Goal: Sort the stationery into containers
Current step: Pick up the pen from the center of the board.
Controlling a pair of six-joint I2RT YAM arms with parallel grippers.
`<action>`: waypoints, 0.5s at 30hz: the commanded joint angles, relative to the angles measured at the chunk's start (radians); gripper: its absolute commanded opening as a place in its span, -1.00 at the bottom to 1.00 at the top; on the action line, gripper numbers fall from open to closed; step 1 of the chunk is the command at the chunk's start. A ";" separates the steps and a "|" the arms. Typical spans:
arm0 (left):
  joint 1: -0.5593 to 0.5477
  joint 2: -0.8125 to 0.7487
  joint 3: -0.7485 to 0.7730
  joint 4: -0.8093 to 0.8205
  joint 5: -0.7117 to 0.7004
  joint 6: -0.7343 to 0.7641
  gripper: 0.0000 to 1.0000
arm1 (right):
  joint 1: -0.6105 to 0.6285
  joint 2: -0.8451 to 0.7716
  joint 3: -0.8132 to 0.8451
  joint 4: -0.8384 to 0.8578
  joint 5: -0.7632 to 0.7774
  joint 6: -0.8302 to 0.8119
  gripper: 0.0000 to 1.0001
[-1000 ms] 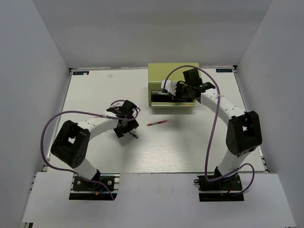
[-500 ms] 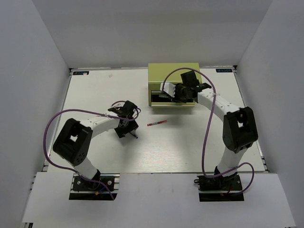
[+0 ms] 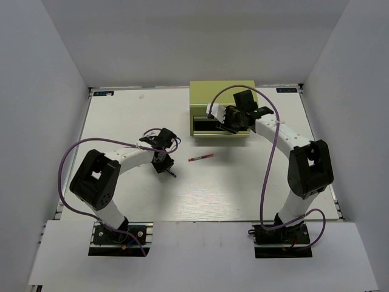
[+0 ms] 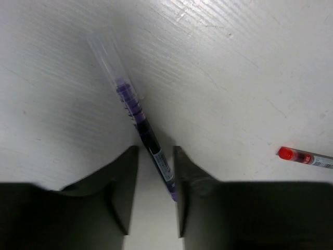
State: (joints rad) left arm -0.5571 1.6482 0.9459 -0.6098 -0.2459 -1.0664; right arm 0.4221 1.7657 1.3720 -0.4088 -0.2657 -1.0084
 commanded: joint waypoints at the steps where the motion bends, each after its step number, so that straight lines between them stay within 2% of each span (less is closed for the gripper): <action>1: 0.006 0.036 -0.006 0.024 0.013 -0.007 -0.21 | -0.006 -0.095 -0.007 0.024 -0.075 0.063 -0.14; 3: 0.006 0.047 -0.006 0.024 0.022 -0.007 -0.36 | -0.006 -0.115 -0.011 0.021 -0.110 0.086 -0.14; 8: 0.006 0.047 -0.006 0.015 0.022 -0.007 -0.58 | -0.005 -0.155 -0.030 0.016 -0.147 0.109 -0.12; 15: -0.013 -0.043 0.016 0.015 0.013 0.066 -0.85 | -0.008 -0.219 -0.113 0.048 -0.164 0.128 -0.04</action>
State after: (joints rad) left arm -0.5598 1.6569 0.9535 -0.5941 -0.2375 -1.0489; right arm 0.4198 1.5871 1.2785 -0.3889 -0.3973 -0.9081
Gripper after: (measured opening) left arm 0.219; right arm 0.482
